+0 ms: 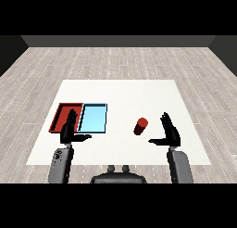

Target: Pick the red can and put it in the red box

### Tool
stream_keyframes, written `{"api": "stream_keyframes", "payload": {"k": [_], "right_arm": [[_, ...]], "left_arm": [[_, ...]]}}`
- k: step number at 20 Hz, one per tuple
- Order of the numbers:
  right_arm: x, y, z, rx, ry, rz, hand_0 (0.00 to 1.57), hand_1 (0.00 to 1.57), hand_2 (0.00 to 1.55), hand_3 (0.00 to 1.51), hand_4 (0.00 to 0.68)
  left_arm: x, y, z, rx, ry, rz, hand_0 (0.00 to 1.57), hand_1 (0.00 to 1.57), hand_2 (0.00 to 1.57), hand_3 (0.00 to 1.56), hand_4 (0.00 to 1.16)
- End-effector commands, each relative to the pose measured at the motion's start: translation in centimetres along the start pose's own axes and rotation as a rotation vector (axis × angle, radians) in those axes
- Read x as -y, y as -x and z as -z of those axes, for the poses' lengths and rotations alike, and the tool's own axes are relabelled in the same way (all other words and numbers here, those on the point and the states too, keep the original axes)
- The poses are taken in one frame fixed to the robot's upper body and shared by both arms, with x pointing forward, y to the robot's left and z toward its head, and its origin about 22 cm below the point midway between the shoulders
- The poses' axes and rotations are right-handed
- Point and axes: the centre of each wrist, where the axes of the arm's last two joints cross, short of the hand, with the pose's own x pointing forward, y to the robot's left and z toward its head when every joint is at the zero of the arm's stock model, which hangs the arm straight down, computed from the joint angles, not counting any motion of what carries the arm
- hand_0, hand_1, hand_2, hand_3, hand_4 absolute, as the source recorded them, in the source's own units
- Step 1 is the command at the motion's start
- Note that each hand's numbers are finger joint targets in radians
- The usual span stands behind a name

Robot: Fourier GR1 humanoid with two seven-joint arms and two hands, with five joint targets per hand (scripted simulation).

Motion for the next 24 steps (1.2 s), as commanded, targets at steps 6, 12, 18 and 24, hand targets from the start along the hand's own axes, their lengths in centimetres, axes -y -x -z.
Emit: {"api": "stream_keyframes", "payload": {"k": [6, 12, 18, 24], "right_arm": [[1.8, 1.0, -1.4, 0.141, -0.049, 0.063, 0.00, 0.00, 0.00, 0.00, 0.000], [1.5, -0.8, -0.2, 0.101, -0.028, 0.059, 0.00, 0.00, 0.00, 0.00, 0.000], [0.3, 0.5, -0.2, 0.120, -0.027, 0.086, 0.00, 0.00, 0.00, 0.00, 0.000], [3.0, 1.0, 1.0, 0.132, -0.013, 0.091, 0.00, 0.00, 0.00, 0.00, 0.000]], "left_arm": [[1.1, 1.6, -1.0, 0.157, -0.008, -0.056, 0.00, 0.00, 0.00, 0.00, 0.00], [1.8, 0.6, -0.4, 0.192, -0.004, -0.054, 0.00, 0.00, 0.00, 0.00, 0.00], [1.0, 1.8, -0.1, 0.170, -0.002, -0.046, 0.00, 0.00, 0.00, 0.00, 0.00], [0.6, 0.6, 0.3, 0.168, -0.007, -0.038, 0.00, 0.00, 0.00, 0.00, 0.00]]}}
